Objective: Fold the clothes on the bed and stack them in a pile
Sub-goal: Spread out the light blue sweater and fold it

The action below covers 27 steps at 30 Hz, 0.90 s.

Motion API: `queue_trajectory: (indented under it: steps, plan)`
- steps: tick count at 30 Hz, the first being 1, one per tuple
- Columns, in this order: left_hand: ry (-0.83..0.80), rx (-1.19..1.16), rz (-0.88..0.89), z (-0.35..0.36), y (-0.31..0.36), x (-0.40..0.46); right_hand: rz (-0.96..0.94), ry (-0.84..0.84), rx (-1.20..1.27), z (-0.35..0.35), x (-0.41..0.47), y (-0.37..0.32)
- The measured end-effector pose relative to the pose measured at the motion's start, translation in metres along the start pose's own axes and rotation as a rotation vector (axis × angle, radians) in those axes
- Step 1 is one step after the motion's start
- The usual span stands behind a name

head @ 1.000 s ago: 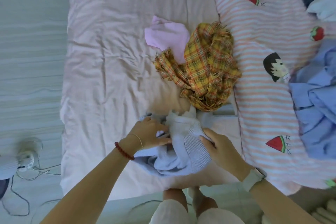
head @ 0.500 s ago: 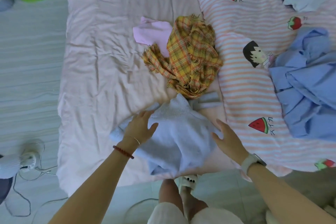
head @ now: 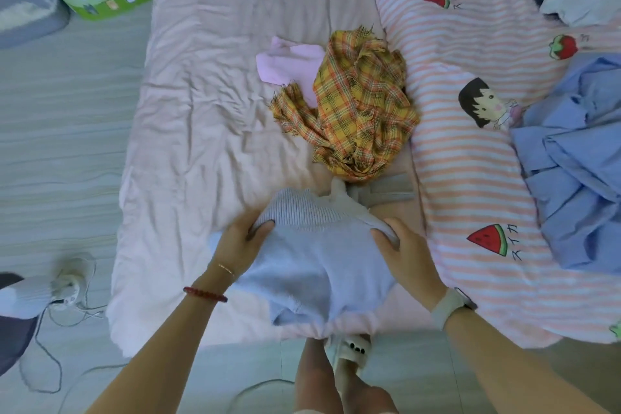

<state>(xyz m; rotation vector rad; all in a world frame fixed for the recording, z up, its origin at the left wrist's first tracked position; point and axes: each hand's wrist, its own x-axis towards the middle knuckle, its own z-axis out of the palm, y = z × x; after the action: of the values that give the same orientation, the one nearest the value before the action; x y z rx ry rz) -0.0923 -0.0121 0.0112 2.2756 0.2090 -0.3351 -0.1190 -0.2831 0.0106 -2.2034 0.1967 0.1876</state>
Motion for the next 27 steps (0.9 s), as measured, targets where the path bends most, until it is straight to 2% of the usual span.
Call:
queue_trajectory:
  steps: [2, 3, 4, 7, 8, 9, 10, 13, 14, 16, 19, 22, 24, 27]
  plan:
    - [0.142, -0.026, -0.028, -0.015, 0.01, -0.014, -0.131, 0.099, 0.045, -0.003, -0.022, -0.024]
    - [0.203, -0.017, -0.051, -0.023, 0.015, -0.016, -0.196, 0.075, 0.064, -0.001, -0.031, -0.038]
    - [0.241, -0.042, -0.104, -0.03, 0.02, -0.016, -0.246, -0.043, 0.089, 0.005, -0.039, -0.051]
    - [0.244, -0.465, -0.433, -0.05, 0.023, -0.019, -0.336, -0.741, 0.033, 0.038, -0.057, -0.077]
    - [0.222, -0.594, -0.525, -0.051, 0.015, -0.025, -0.36, -0.874, -0.022, 0.051, -0.06, -0.076]
    - [0.199, -0.632, -0.584, -0.05, 0.006, -0.033, -0.359, -0.9, -0.068, 0.06, -0.061, -0.073]
    - [0.181, -0.618, -0.62, -0.046, -0.005, -0.043, -0.325, -0.839, -0.085, 0.066, -0.059, -0.07]
    - [0.107, -0.539, -0.705, -0.017, -0.033, -0.073, -0.237, -0.497, -0.101, 0.072, -0.045, -0.055]
    - [0.052, -0.485, -0.735, -0.003, -0.041, -0.08, -0.231, -0.45, -0.123, 0.072, -0.04, -0.05]
    - [-0.019, -0.425, -0.78, 0.023, -0.05, -0.087, -0.239, -0.471, -0.175, 0.072, -0.027, -0.043]
    - [0.111, -0.509, -0.834, 0.046, -0.06, -0.081, -0.265, -0.485, -0.22, 0.082, -0.008, -0.043]
    - [0.269, -0.49, -0.633, 0.04, -0.062, -0.069, -0.211, -0.425, -0.228, 0.096, 0.018, -0.054]
    - [0.327, -0.565, -0.49, 0.025, -0.067, -0.069, -0.142, -0.391, -0.249, 0.107, 0.035, -0.064]
    - [0.455, -0.662, -0.435, -0.018, -0.09, -0.078, -0.06, -0.498, -0.409, 0.126, 0.044, -0.08]
